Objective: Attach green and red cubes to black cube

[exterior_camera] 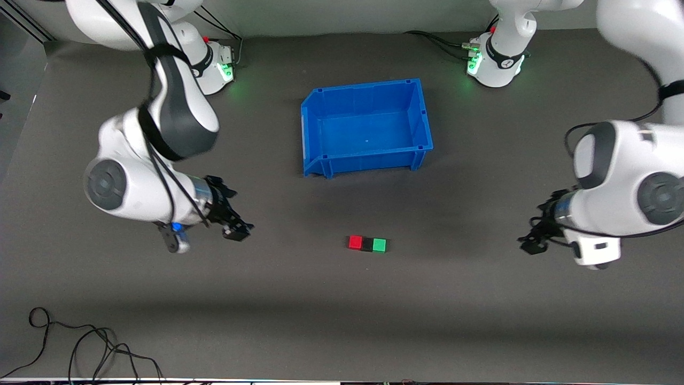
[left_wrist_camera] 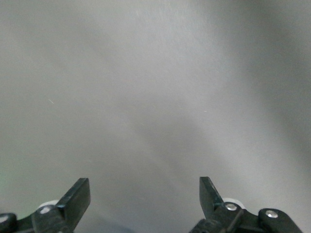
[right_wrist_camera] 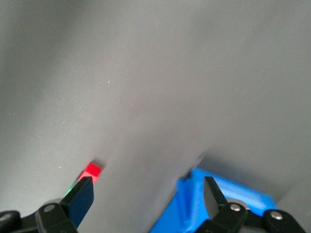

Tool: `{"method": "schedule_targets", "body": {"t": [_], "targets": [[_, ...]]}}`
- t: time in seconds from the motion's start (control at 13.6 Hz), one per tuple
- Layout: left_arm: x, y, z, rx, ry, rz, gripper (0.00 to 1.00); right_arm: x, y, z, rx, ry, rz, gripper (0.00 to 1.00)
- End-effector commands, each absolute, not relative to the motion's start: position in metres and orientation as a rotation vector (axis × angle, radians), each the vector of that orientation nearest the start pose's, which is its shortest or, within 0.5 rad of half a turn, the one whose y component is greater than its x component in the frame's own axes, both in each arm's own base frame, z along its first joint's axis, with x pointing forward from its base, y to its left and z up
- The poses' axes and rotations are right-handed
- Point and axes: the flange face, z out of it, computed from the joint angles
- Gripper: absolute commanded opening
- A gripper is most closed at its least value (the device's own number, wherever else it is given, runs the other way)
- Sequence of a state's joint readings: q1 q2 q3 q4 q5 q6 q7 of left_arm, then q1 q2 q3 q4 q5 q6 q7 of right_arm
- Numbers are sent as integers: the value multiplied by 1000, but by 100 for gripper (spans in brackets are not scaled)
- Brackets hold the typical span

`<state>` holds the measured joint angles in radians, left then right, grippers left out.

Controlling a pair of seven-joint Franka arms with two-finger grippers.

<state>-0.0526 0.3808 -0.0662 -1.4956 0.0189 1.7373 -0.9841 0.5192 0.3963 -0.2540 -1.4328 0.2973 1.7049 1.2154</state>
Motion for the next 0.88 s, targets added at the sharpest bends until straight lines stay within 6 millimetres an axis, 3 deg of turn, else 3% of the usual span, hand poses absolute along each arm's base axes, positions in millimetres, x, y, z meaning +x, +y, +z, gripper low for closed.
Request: {"method": "schedule_targets", "body": {"t": [0.0,0.15,0.22,0.29,0.51,0.81], "targets": [[624,-56,494,-2878,-982,181,100,588,201,501,-2829,1249,264,100],[611,-24,526,-2951,-741,242,100,582,182,524,-2911,1100,216,100],[609,-19,543,-2968,-672,261,100,578,173,538,-2948,1018,185,100],[608,-17,555,-2974,-656,260,100,577,150,547,-2980,978,165,100],[602,-15,568,-3007,-524,251,100,568,102,581,-3065,651,113,100],[579,21,612,-3114,-136,191,100,562,39,609,-3111,361,39,100]]}}
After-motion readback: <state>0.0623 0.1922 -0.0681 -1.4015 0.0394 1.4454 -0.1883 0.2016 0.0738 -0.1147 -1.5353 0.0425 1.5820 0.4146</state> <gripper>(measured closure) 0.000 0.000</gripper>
